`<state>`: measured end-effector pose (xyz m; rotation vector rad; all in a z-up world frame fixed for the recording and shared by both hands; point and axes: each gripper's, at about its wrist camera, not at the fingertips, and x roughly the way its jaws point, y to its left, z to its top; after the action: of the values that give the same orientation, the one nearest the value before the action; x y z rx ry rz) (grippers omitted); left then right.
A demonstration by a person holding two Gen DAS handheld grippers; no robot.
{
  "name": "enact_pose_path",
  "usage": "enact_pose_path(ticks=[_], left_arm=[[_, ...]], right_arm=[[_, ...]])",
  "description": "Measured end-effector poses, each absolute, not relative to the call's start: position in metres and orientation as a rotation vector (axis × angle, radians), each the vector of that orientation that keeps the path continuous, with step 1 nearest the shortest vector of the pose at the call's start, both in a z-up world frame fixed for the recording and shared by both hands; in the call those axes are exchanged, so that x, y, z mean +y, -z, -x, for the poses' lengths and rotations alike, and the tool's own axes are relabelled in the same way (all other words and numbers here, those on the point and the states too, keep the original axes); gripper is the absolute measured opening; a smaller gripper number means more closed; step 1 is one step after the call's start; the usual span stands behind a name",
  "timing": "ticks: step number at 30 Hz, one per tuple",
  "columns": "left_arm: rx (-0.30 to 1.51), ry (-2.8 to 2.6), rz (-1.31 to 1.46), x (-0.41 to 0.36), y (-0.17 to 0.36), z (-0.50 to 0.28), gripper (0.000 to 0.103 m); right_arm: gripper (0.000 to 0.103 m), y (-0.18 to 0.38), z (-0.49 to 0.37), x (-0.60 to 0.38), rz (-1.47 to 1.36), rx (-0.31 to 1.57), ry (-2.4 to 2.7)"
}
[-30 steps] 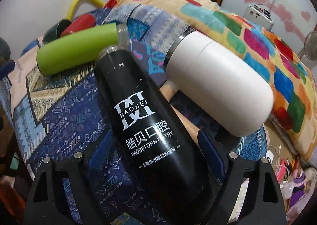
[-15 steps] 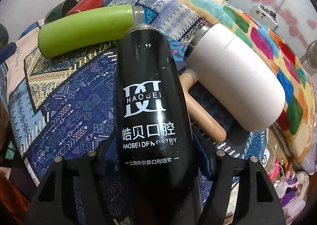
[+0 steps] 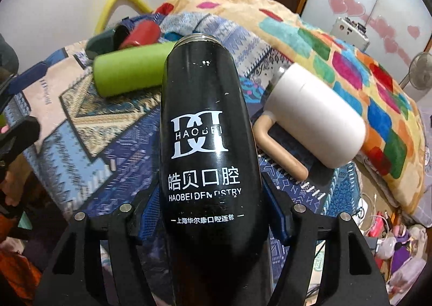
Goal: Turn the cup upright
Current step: 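Lift the black thermos with the right tool and swing it toward the left tool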
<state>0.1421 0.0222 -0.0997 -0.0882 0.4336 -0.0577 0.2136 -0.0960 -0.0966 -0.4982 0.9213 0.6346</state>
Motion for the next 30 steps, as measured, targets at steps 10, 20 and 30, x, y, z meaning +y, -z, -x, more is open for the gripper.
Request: enact_pose_path(ticks=[10,20,30], left_arm=[[0.407,0.037,0.080,0.030,0.087,-0.113,0.103],[0.421,0.030,0.088,0.039,0.089,-0.092,0.103],[0.471,0.020,0.082,0.040,0.111,-0.097,0.103]], right_arm=[[0.063,0.080,-0.178,-0.082,0.441,0.885,-0.676],[0.063,0.109,-0.164,-0.058,0.404,0.911,-0.725],[0.063,0.135,-0.183,-0.047,0.457,1.030,-0.697]])
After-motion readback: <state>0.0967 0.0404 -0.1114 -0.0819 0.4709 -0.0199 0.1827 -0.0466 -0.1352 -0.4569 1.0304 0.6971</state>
